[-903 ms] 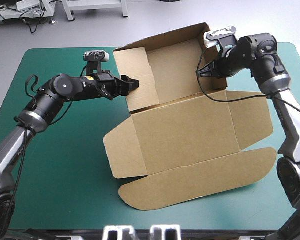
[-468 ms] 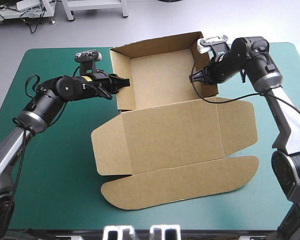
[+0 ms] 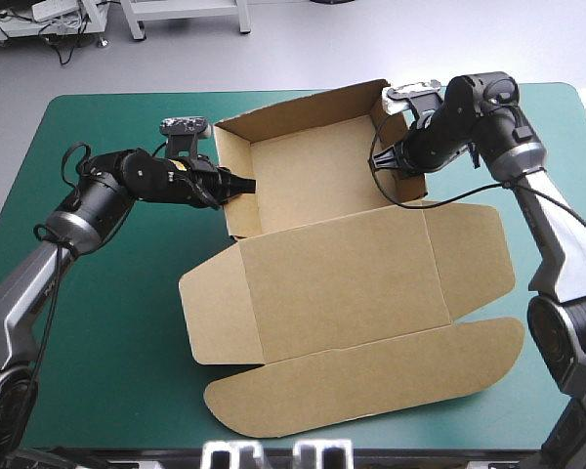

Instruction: Fold the box

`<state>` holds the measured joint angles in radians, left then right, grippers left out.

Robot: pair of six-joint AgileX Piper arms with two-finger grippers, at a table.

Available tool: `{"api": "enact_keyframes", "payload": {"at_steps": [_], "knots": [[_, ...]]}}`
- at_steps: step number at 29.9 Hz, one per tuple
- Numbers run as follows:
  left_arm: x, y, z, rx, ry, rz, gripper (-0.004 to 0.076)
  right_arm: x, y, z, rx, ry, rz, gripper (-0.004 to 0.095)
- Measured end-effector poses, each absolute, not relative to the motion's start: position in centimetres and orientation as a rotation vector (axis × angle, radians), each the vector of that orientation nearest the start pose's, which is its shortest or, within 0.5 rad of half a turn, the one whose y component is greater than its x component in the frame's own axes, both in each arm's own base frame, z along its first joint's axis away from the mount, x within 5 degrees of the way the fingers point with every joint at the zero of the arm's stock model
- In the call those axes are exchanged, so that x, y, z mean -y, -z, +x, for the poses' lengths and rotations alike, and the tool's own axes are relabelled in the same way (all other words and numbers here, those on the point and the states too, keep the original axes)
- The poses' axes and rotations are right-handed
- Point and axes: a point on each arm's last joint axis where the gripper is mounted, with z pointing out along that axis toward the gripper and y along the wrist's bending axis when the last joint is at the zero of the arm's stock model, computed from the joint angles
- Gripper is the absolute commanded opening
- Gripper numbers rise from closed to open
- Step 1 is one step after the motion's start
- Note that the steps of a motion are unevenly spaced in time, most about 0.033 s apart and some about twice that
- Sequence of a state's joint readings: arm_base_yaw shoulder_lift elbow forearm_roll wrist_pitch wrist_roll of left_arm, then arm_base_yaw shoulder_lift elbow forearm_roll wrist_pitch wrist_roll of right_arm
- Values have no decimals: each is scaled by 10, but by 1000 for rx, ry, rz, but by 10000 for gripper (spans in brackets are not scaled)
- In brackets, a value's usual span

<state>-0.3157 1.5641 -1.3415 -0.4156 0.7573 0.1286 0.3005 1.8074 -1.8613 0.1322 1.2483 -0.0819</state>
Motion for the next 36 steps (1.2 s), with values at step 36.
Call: {"api": "enact_keyframes", "payload": {"at_steps": [36], "knots": [[191, -272, 359, -2784, 173, 595, -9, -130, -257, 364, -3036, -212, -254, -18]]}}
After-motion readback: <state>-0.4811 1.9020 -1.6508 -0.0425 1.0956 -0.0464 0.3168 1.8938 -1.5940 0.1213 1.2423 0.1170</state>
